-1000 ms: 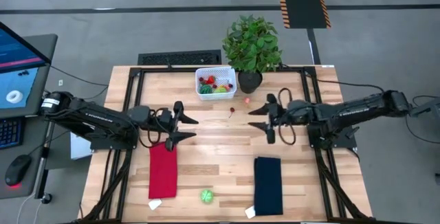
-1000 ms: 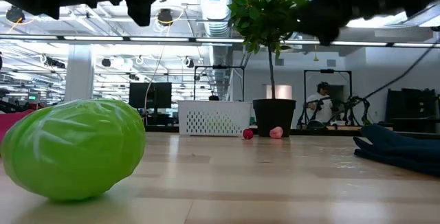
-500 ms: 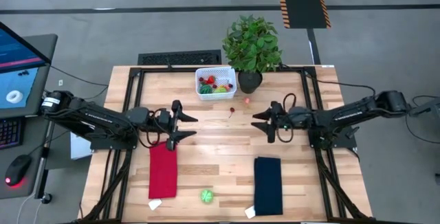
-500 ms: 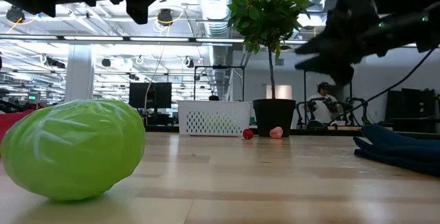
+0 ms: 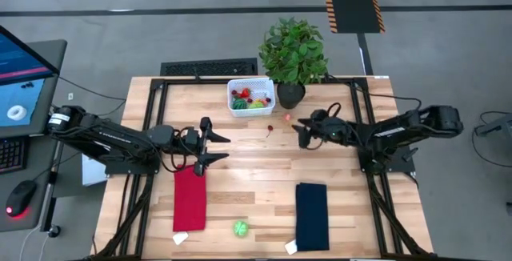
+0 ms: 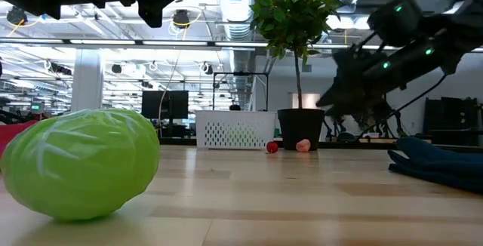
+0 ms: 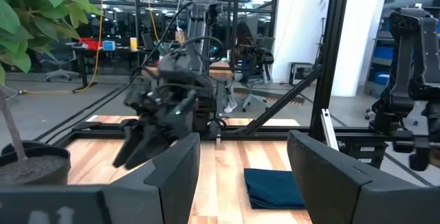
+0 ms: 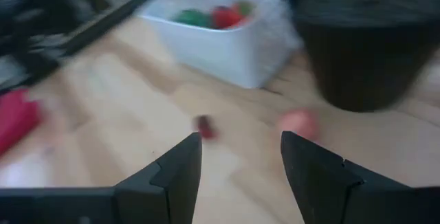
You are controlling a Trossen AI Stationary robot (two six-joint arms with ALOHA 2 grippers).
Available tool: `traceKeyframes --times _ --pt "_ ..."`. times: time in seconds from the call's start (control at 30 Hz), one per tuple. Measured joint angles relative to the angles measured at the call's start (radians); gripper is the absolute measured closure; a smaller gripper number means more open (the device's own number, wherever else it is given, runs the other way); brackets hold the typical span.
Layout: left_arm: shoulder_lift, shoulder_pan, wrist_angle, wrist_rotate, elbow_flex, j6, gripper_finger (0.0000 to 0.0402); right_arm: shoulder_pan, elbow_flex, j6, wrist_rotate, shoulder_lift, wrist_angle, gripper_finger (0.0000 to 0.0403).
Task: Pick and placing Produce into tupperware
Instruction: Put the peach into the white basket
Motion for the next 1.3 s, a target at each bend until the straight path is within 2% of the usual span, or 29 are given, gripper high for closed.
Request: traceKeyframes --times 0.2,0.43,0.67,1.03,1.3 --pt "0.000 0.000 0.000 0.000 0.000 0.000 0.0192 -0.070 0.094 -0.029 0.020 0.089 -0.150 0.0182" --pt "0.000 0.000 0.000 0.000 0.000 0.000 0.0192 -0.093 0.284 -0.061 0.016 0.209 -0.404 0.0182" --pt "0.000 0.000 -0.006 0.001 0.000 0.000 0.0192 -0.121 0.419 -0.061 0.011 0.301 -0.548 0.0179" --pt "0.000 0.000 -0.014 0.001 0.000 0.000 0.0192 -0.153 0.504 -0.075 -0.010 0.402 -0.585 0.0158" --pt "0.000 0.000 -0.014 0.002 0.000 -0.001 0.0192 -0.175 0.513 -0.054 -0.011 0.406 -0.623 0.0158"
